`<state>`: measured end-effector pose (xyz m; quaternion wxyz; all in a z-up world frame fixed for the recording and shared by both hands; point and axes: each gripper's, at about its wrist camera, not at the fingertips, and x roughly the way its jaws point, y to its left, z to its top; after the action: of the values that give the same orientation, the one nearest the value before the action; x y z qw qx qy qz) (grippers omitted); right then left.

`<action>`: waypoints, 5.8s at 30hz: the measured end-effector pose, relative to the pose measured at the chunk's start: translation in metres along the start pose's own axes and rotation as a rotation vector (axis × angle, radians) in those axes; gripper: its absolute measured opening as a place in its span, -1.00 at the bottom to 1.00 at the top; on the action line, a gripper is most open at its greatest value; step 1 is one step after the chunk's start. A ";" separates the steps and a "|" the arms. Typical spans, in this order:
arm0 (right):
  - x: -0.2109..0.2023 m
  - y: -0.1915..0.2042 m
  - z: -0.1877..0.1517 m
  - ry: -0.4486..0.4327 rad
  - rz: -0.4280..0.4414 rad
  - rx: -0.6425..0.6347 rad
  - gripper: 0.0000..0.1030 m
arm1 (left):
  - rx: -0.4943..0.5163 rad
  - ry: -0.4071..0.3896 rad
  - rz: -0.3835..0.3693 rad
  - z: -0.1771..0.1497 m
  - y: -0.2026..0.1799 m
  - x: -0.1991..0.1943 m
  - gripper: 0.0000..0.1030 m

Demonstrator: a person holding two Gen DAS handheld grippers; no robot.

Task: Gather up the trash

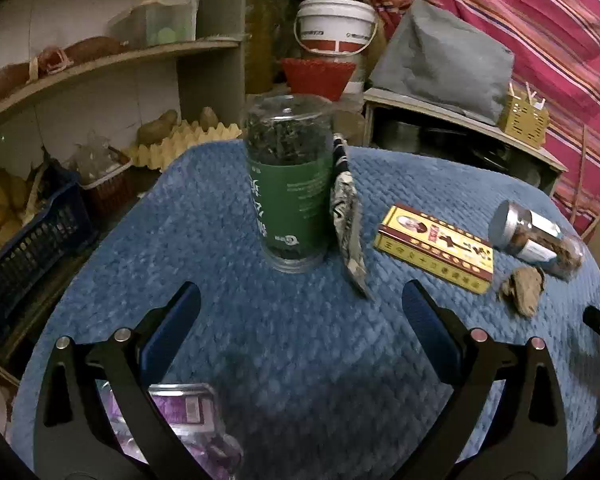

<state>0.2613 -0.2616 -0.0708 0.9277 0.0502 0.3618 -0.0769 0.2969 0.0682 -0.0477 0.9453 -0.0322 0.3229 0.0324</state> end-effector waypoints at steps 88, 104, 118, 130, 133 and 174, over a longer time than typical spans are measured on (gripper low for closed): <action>-0.141 -0.249 -0.041 -0.096 -0.208 0.079 -0.07 | 0.490 -0.072 -0.502 -0.069 -0.324 -0.139 -0.86; -0.149 -0.352 -0.078 -0.074 -0.254 0.260 -0.07 | 0.637 -0.002 -0.662 -0.128 -0.469 -0.154 -0.86; -0.138 -0.357 -0.083 -0.052 -0.215 0.281 -0.07 | 0.581 0.023 -0.606 -0.120 -0.474 -0.137 0.20; -0.114 -0.326 -0.070 -0.076 -0.163 0.262 0.07 | 0.410 -0.103 -0.442 -0.090 -0.380 -0.146 0.82; -0.110 -0.324 -0.067 -0.084 -0.163 0.285 0.53 | 0.393 -0.144 -0.405 -0.086 -0.357 -0.157 0.89; -0.251 -0.043 -0.149 -0.316 0.031 -0.026 0.92 | 0.172 -0.236 -0.107 -0.147 -0.074 -0.253 0.90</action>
<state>-0.0278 -0.2553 -0.0114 0.9747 0.0307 0.2115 -0.0650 0.0142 -0.0278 -0.0060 0.9763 0.0358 0.2091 -0.0423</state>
